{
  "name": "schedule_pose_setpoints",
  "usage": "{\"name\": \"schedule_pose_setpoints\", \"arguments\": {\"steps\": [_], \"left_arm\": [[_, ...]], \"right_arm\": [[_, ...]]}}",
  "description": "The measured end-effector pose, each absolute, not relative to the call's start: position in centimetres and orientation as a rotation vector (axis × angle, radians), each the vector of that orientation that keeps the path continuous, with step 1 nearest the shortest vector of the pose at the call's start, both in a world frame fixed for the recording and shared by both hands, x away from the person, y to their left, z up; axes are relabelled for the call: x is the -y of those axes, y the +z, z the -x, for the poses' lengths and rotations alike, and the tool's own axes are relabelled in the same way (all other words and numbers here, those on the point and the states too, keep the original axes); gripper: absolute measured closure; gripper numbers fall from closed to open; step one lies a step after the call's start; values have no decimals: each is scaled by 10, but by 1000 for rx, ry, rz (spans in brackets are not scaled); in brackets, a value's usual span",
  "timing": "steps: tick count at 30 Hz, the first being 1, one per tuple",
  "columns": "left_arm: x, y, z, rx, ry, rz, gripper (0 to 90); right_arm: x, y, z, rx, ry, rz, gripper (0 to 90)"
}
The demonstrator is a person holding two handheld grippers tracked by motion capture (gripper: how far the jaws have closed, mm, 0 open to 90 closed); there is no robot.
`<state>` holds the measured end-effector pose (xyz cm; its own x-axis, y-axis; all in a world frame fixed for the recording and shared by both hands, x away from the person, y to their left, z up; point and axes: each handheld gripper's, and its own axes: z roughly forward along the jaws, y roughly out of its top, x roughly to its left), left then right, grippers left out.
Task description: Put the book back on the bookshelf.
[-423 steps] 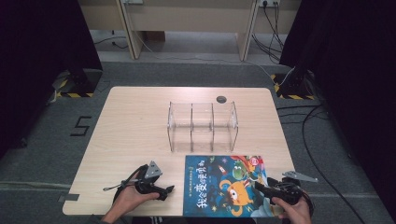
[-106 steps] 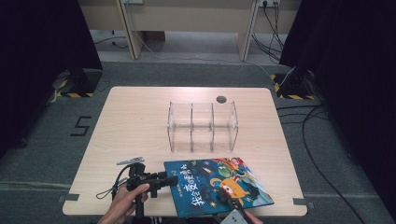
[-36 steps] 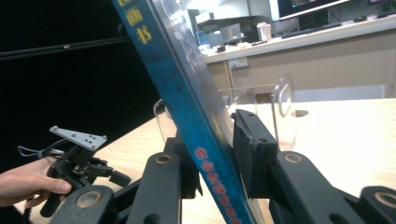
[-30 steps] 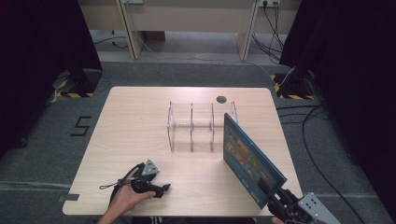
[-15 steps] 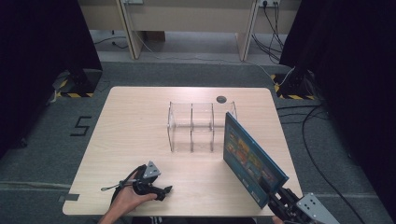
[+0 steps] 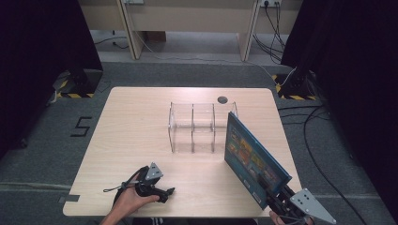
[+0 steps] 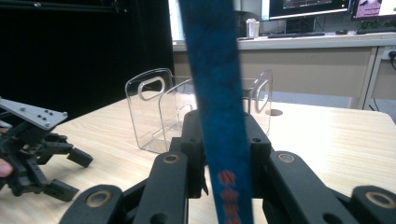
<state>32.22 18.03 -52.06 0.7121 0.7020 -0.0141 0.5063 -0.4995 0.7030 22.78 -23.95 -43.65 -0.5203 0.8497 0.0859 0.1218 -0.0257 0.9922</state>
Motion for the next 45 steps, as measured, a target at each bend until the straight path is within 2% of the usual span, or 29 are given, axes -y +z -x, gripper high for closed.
{"name": "schedule_pose_setpoints", "arguments": {"steps": [11, 14, 16, 20, 24, 25, 26, 27, 36, 45], "left_arm": [[-180, -521, -322, -909, 356, -2207, 72], [-180, -521, -322, -909, 356, -2207, 72], [-180, -521, -322, -908, 356, -2207, 72], [-180, -521, -322, -908, 356, -2206, 72], [-179, -521, -322, -908, 356, -2205, 71], [-179, -521, -322, -908, 357, -2204, 71], [-179, -521, -322, -908, 357, -2204, 71], [-179, -521, -322, -907, 356, -2205, 71], [-179, -521, -322, -905, 356, -2204, 71], [-179, -522, -322, -904, 357, -2201, 71]], "right_arm": [[239, -442, -240, -1669, 1608, -1011, 748], [240, -443, -241, -1662, 1613, -1019, 722], [240, -444, -245, -1662, 1638, -1029, 654], [239, -445, -248, -1660, 1652, -1025, 654], [238, -446, -251, -1662, 1655, -1012, 688], [238, -447, -253, -1658, 1673, -1021, 734], [238, -447, -253, -1658, 1673, -1021, 734], [238, -448, -254, -1648, 1688, -1031, 771], [243, -446, -255, -1620, 1683, -1043, 816], [245, -445, -255, -1617, 1714, -1056, 824]]}}
